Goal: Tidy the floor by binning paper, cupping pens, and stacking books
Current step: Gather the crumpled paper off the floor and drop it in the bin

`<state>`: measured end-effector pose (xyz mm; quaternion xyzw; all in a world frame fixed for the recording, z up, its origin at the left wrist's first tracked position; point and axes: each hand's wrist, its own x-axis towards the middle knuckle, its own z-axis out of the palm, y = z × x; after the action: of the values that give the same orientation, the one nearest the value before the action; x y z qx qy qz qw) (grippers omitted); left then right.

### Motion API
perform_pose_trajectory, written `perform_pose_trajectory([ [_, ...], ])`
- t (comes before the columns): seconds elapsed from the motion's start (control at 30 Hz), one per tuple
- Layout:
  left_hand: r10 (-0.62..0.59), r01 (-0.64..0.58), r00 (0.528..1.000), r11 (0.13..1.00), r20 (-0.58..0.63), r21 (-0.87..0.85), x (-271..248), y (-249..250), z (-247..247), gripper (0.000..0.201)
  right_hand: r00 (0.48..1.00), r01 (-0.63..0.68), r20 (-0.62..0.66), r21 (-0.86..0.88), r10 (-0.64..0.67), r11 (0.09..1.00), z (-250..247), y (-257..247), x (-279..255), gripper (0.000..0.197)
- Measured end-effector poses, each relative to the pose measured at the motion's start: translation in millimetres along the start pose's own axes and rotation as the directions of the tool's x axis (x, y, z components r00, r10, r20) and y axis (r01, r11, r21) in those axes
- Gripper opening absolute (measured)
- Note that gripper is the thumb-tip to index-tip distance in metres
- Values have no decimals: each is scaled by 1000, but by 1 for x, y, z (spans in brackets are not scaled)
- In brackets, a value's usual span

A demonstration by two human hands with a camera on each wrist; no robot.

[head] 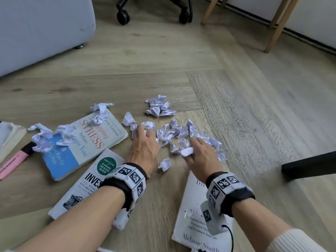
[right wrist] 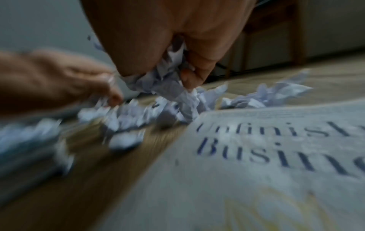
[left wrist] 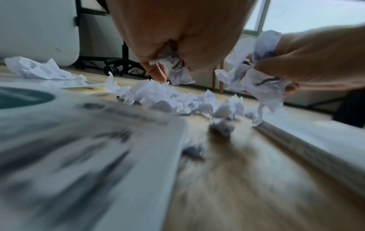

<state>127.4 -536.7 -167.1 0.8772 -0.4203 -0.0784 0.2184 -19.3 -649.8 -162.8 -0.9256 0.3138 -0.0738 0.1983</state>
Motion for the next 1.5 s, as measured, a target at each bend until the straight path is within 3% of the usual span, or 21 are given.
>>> perform_pose_trajectory([
  [0.1, -90, 92, 996, 988, 18, -125, 16, 20, -4, 10, 963, -237, -138, -17, 233, 971, -23, 27, 12, 22],
  [0.2, -44, 65, 993, 979, 106, -195, 21, 34, 5, 12, 926, -376, -100, -139, 365, 916, -36, 46, 12, 32],
  [0.27, -4, 36, 982, 985, 187, -168, 23, 34, 20, 16, 935, -293, 93, -342, 343, 893, -37, 50, 13, 44],
  [0.33, 51, -28, 958, 996, 281, -85, 23, 33, 36, 29, 915, -113, 306, -427, 261, 897, -23, 57, 19, 39],
  [0.37, 44, -28, 933, 998, 357, -50, 23, 33, 43, 39, 903, -68, 358, -427, 238, 902, -16, 56, 23, 41],
  [0.47, 11, -101, 867, 983, 498, 154, 19, 34, 55, 56, 893, -130, 347, -408, 286, 904, -2, 46, 36, 63],
  [0.57, 34, -191, 899, 928, 437, 320, 15, 28, 56, 55, 931, -106, 294, -354, 218, 929, 8, 28, 39, 53],
  [0.67, 19, -129, 944, 941, 331, 314, 10, 18, 54, 42, 938, -36, 318, -309, 139, 950, 10, 20, 42, 50],
  [0.73, -44, -44, 932, 972, 360, 232, 9, 17, 48, 36, 929, 45, 362, -314, 76, 948, 9, 17, 43, 46],
  [0.83, -25, -72, 892, 978, 451, 197, 11, 18, 38, 39, 927, 152, 372, -263, -46, 953, 7, 9, 44, 40],
  [0.97, 27, -76, 903, 992, 430, 97, 6, 12, 10, 23, 958, 129, 267, -80, -104, 988, -6, -11, 44, 30],
  [1.13, 133, -200, 904, 972, 406, 127, -14, -9, -60, 22, 969, 206, 132, 41, -210, 978, -34, -52, 40, 26],
  [1.27, 58, -116, 935, 982, 350, 148, -45, -51, -130, 10, 942, 318, 89, 76, -324, 945, -46, -105, 30, 23],
  [1.5, -104, 71, 987, 964, 120, 254, -114, -105, -264, 13, 834, 515, 76, 244, -546, 822, -51, -246, 12, 21],
])
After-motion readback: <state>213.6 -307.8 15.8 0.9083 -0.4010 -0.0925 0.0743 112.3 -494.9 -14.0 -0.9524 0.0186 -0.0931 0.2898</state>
